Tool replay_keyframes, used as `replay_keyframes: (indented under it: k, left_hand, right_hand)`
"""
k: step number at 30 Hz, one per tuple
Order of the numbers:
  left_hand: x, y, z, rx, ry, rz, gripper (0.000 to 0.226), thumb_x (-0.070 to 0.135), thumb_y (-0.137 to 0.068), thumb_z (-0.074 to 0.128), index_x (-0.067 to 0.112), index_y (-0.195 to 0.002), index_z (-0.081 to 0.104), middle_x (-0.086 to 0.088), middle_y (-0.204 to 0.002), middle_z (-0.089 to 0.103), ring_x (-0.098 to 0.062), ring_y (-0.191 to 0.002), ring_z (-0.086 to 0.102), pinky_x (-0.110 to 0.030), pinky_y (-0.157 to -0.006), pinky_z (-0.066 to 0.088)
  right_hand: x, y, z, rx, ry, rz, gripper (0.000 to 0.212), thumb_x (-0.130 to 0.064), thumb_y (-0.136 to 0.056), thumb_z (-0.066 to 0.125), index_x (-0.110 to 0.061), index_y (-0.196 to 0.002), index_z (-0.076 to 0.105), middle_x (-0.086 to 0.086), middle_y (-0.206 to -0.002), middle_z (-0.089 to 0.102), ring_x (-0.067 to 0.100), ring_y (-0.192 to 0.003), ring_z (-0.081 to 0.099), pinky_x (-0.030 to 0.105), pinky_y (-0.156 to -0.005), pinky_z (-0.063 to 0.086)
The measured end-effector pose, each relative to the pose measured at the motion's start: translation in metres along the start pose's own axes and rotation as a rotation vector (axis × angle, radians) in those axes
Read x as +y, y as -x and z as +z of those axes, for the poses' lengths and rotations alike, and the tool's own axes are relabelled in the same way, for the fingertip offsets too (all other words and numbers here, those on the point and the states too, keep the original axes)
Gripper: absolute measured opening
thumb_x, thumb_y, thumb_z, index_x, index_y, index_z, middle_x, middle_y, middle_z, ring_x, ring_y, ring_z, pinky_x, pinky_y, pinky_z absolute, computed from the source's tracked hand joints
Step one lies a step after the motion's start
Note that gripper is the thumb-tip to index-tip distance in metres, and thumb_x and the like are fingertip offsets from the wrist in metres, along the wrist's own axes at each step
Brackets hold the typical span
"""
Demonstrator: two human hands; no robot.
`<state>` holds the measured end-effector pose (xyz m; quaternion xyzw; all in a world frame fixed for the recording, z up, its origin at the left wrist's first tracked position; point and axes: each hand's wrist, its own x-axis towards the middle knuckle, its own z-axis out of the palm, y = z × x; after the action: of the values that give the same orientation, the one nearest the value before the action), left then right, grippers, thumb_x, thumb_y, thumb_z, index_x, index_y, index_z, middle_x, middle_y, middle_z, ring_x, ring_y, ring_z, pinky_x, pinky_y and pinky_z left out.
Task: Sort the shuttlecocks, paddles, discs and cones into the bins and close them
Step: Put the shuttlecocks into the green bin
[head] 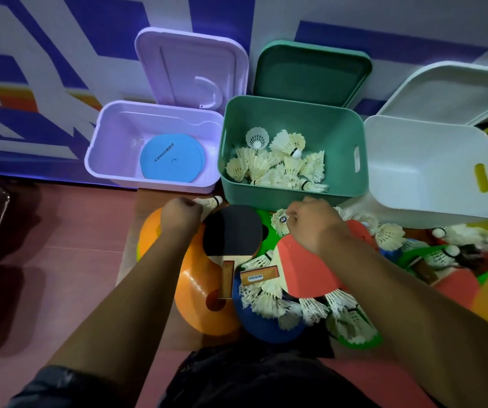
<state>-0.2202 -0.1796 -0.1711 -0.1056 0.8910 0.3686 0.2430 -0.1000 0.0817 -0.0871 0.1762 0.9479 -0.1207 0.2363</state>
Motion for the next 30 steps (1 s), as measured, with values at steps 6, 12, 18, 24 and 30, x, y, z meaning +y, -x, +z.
replay_keyframes:
  k: [6,12,18,24,30]
  left_hand:
    - [-0.008,0.023,-0.007,0.031,0.048,0.012,0.017,0.039,-0.077,0.062,0.023,-0.077,0.066,-0.009,-0.08,0.075,-0.032,-0.078,0.074,-0.051,-0.074,0.064]
    - [0.002,0.067,-0.014,0.097,0.028,0.018,0.02,0.029,-0.094,0.066,0.016,-0.08,0.069,-0.013,-0.074,0.072,-0.036,-0.075,0.071,-0.051,-0.07,0.062]
    - [0.007,0.1,-0.013,0.149,0.04,0.019,0.014,0.034,-0.099,0.066,0.021,-0.101,0.072,-0.003,-0.085,0.074,-0.021,-0.077,0.072,-0.041,-0.071,0.064]
    - [0.022,0.125,-0.017,0.207,0.046,0.064,0.018,0.036,-0.097,0.064,0.023,-0.089,0.072,-0.002,-0.078,0.072,-0.024,-0.073,0.07,-0.047,-0.066,0.061]
    - [0.055,0.15,-0.023,0.333,0.071,0.18,0.016,0.033,-0.094,0.066,0.026,-0.08,0.07,0.005,-0.081,0.071,-0.018,-0.076,0.068,-0.041,-0.068,0.059]
  right_hand:
    - [-0.003,0.0,0.005,-0.021,-0.004,0.018,0.025,-0.028,-0.097,0.06,-0.03,-0.121,0.068,0.006,-0.12,0.059,0.032,-0.115,0.057,0.044,-0.099,0.053]
    - [-0.004,-0.007,0.005,-0.039,-0.079,0.08,0.018,-0.038,-0.088,0.056,-0.028,-0.099,0.066,0.002,-0.098,0.073,0.031,-0.097,0.069,0.039,-0.09,0.057]
    - [0.001,-0.01,0.009,-0.058,0.011,0.075,0.032,-0.037,-0.096,0.052,-0.017,-0.105,0.076,0.012,-0.11,0.073,0.034,-0.101,0.067,0.035,-0.085,0.054]
    - [0.006,-0.001,0.004,0.017,-0.16,-0.106,0.024,-0.016,-0.095,0.057,-0.01,-0.109,0.076,0.016,-0.109,0.07,0.038,-0.105,0.068,0.041,-0.089,0.059]
    - [0.018,0.014,-0.004,0.133,-0.324,-0.307,0.03,-0.024,-0.093,0.071,-0.023,-0.123,0.074,0.003,-0.119,0.07,0.023,-0.106,0.068,0.04,-0.093,0.057]
